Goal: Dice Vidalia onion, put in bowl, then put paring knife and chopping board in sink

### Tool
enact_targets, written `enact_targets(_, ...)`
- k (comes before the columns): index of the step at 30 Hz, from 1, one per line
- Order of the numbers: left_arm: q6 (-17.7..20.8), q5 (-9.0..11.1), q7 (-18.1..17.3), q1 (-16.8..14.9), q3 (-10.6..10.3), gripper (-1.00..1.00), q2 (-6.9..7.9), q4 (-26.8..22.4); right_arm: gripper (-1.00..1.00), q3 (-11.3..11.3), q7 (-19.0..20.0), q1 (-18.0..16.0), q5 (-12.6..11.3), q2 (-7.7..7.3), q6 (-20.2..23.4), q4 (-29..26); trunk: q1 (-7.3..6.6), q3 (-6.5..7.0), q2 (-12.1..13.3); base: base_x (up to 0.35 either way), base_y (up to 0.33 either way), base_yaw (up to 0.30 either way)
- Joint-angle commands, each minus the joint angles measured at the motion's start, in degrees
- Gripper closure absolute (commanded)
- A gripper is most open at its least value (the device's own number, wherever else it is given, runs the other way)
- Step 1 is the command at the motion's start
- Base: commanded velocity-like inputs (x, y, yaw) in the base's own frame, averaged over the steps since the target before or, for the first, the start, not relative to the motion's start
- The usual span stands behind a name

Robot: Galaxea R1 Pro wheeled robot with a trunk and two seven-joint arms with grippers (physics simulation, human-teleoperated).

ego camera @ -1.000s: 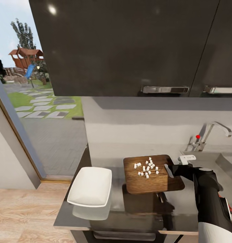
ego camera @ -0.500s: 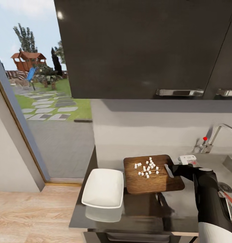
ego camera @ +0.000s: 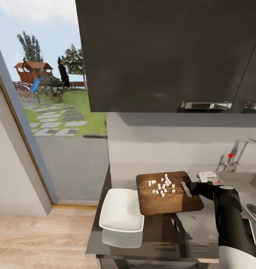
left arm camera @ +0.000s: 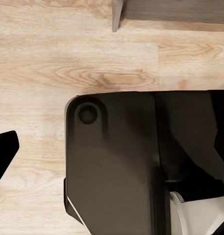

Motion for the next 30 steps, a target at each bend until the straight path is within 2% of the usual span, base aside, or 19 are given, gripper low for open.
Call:
enact_targets(1, -0.06, 0.36, -0.12, 0.01, -0.24, -1.00, 0.03, -0.09, 1.00, -0.12, 0.59, -0.08, 0.54, 0.06, 0.08, -0.07, 0.04, -0.03, -0.12, 0.000, 0.008, 0.000)
enact_targets(7, -0.06, 0.39, -0.12, 0.01, -0.24, -1.00, 0.03, -0.09, 1.00, -0.12, 0.59, -0.08, 0.54, 0.06, 0.08, -0.07, 0.04, 0.51, -0.12, 0.000, 0.148, 0.000)
enact_targets(30, -0.06, 0.38, -0.12, 0.01, -0.24, -1.00, 0.03, -0.09, 1.00, -0.12, 0.59, -0.08, 0.54, 0.06, 0.08, -0.07, 0.04, 2.57, -0.12, 0.000, 0.291, 0.000)
